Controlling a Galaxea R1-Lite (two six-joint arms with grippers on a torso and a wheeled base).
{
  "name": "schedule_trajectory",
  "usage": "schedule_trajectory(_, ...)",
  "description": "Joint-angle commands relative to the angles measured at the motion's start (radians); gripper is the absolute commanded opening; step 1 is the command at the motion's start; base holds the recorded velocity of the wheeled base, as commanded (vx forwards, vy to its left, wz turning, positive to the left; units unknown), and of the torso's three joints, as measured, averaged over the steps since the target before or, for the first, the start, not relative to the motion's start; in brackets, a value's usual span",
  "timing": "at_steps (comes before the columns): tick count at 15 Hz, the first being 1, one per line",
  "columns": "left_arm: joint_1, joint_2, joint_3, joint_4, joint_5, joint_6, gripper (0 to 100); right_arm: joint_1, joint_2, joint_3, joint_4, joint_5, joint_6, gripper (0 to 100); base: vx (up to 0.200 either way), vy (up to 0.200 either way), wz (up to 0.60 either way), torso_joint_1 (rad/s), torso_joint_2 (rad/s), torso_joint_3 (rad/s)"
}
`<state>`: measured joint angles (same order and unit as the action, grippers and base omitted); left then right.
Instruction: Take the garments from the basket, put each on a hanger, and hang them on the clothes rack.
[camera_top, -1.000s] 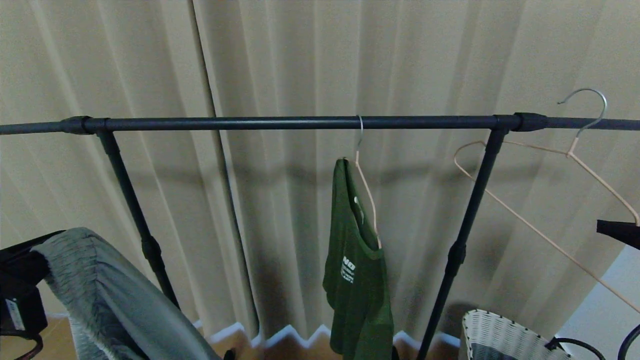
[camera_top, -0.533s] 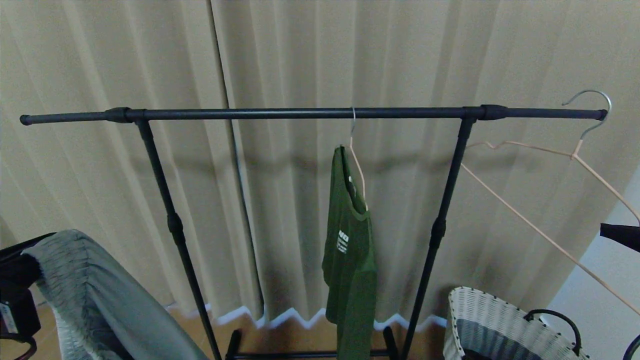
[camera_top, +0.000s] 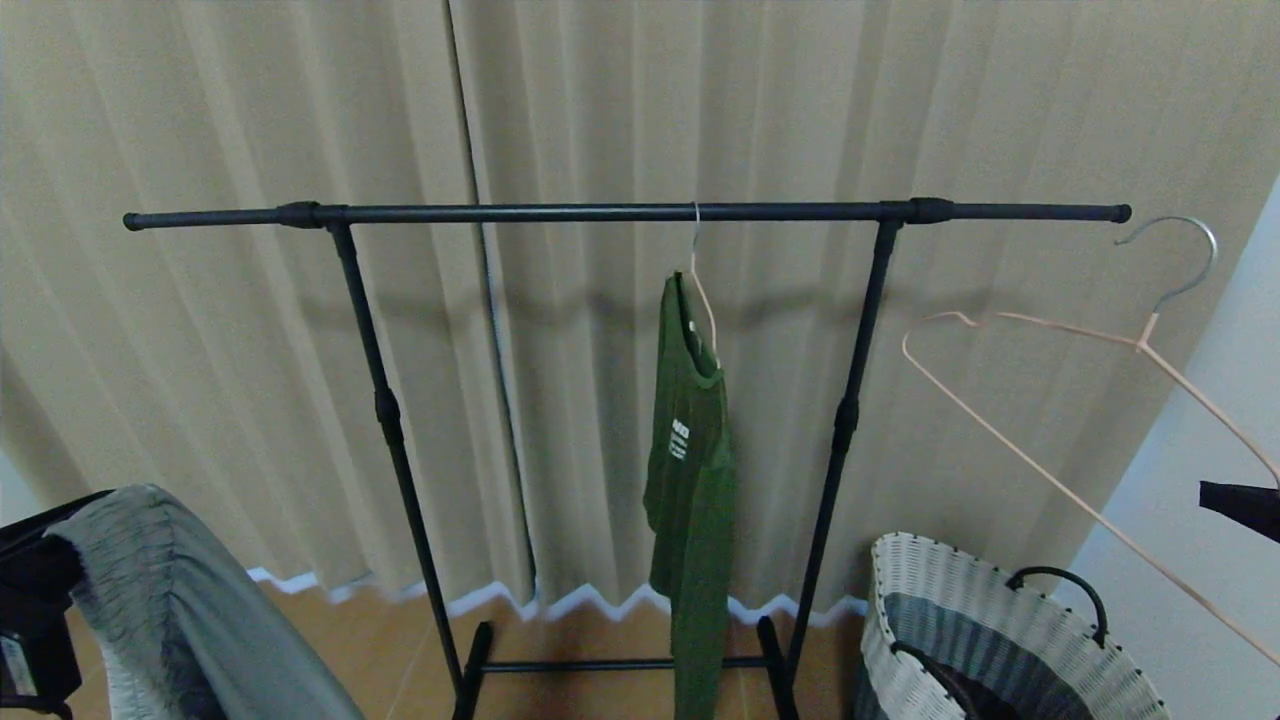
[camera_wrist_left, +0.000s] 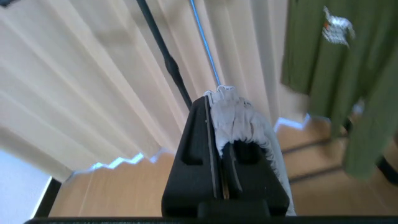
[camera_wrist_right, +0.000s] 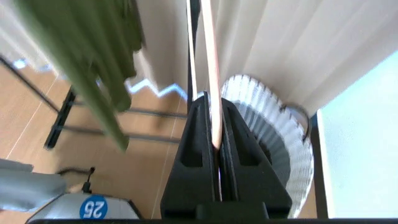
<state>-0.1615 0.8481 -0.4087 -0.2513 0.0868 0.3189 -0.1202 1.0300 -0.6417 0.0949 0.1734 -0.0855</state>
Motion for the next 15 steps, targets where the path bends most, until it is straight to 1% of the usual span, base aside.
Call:
schedule_trajectory(1, -0.001, 0.000, 0.014, 0.000, -0.001, 0.000, 0, 0.001, -0.028, 0.028, -0.001, 0.001, 0.001, 0, 0.000, 0.000, 0.00, 0.000, 0.00, 0.000)
schedule_trajectory(4, -0.001, 0.000, 0.036, 0.000, -0.001, 0.002, 0, 0.005, -0.054, 0.063, -0.004, 0.009, 0.004, 0, 0.000, 0.000, 0.00, 0.000, 0.00, 0.000)
schedule_trajectory(7, 0.000, 0.000, 0.047, 0.000, 0.001, -0.001, 0, 0.031, -0.085, 0.086, -0.006, 0.014, 0.009, 0, 0.000, 0.000, 0.00, 0.000, 0.00, 0.000)
schedule_trajectory(8, -0.001, 0.005, 0.044, 0.000, 0.001, -0.003, 0, 0.090, -0.093, 0.088, -0.014, 0.014, 0.010, 0, 0.000, 0.000, 0.00, 0.000, 0.00, 0.000)
schedule_trajectory(9, -0.001, 0.006, 0.042, 0.000, 0.001, -0.003, 0, 0.113, -0.099, 0.091, -0.018, 0.014, 0.009, 0, 0.000, 0.000, 0.00, 0.000, 0.00, 0.000)
schedule_trajectory(11, -0.001, 0.008, 0.038, 0.001, 0.004, -0.003, 0, 0.229, -0.145, 0.109, -0.020, 0.014, 0.026, 0, 0.000, 0.000, 0.00, 0.000, 0.00, 0.000)
schedule_trajectory(14, -0.001, 0.019, 0.016, 0.004, 0.007, -0.003, 0, 0.344, -0.153, 0.109, -0.018, 0.014, 0.073, 0, 0.000, 0.000, 0.00, 0.000, 0.00, 0.000)
schedule_trajectory(15, -0.001, 0.026, 0.010, 0.004, 0.007, -0.003, 0, 0.361, -0.151, 0.109, -0.018, 0.014, 0.079, 0, 0.000, 0.000, 0.00, 0.000, 0.00, 0.000)
